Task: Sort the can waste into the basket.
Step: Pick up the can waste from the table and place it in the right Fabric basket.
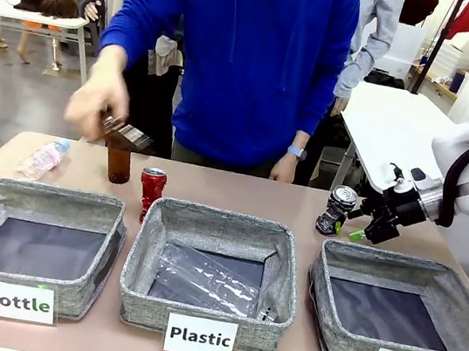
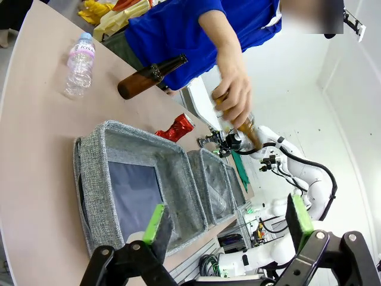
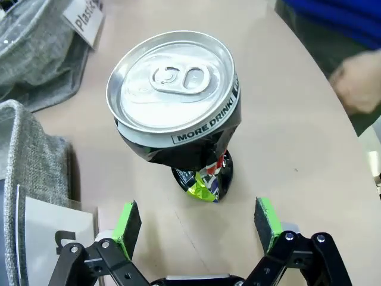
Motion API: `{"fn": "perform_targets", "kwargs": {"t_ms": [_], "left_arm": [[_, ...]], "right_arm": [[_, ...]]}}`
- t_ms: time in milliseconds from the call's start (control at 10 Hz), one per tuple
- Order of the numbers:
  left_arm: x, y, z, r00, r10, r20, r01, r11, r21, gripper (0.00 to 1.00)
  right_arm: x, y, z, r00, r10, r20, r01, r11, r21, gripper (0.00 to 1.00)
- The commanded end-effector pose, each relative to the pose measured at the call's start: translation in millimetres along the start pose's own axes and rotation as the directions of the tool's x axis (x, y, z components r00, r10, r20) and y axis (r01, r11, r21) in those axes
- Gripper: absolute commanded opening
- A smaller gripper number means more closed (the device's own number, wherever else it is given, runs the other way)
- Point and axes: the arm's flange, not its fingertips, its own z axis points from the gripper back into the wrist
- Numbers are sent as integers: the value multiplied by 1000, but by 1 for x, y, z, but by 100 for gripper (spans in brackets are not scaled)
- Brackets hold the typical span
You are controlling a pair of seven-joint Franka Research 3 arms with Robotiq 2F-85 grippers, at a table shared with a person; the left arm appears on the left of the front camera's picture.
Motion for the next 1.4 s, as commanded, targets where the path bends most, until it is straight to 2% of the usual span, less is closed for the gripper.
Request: {"fn": "perform_targets", "kwargs": {"t_ms": [0, 100, 200, 300, 400, 600, 800, 1000, 1300], "left_arm": [[-2, -2, -2, 1000, -25, 11, 25, 999, -19, 100], [0, 0, 0, 1000, 0, 0, 0, 1000, 0, 100], [9, -27, 34, 998, 54, -17, -55, 996, -67, 100], [15, -47, 69, 999, 45, 4, -44, 996, -79, 100], [18, -60, 101, 997, 81, 10, -79, 991, -111, 100], [11, -76, 131, 992, 128, -13, -128, 966, -227, 100], [2, -83, 140, 989, 138, -44, -145, 932, -332, 100], [0, -78, 136, 988, 145, -56, -156, 933, -326, 100], [-6, -75, 126, 986, 140, -87, -161, 937, -309, 100]], "right_arm": [[8, 0, -2, 1000, -8, -10, 8, 1000, -13, 100], [11, -1, -5, 1000, -5, -2, 5, 1000, -8, 100], [13, -3, -9, 1000, -1, 4, 1, 1000, -6, 100], [14, -3, -12, 1000, 2, 14, -2, 1000, 1, 100], [16, -4, -14, 1000, 3, 18, -3, 1000, 4, 100], [19, -5, -17, 999, -1, 36, 1, 1000, 2, 100], [20, -6, -22, 995, -25, 99, 22, 999, 29, 100], [17, -8, -28, 980, -63, 187, 53, 997, 59, 100], [15, -5, -24, 967, -72, 244, 53, 995, 82, 100]]}}
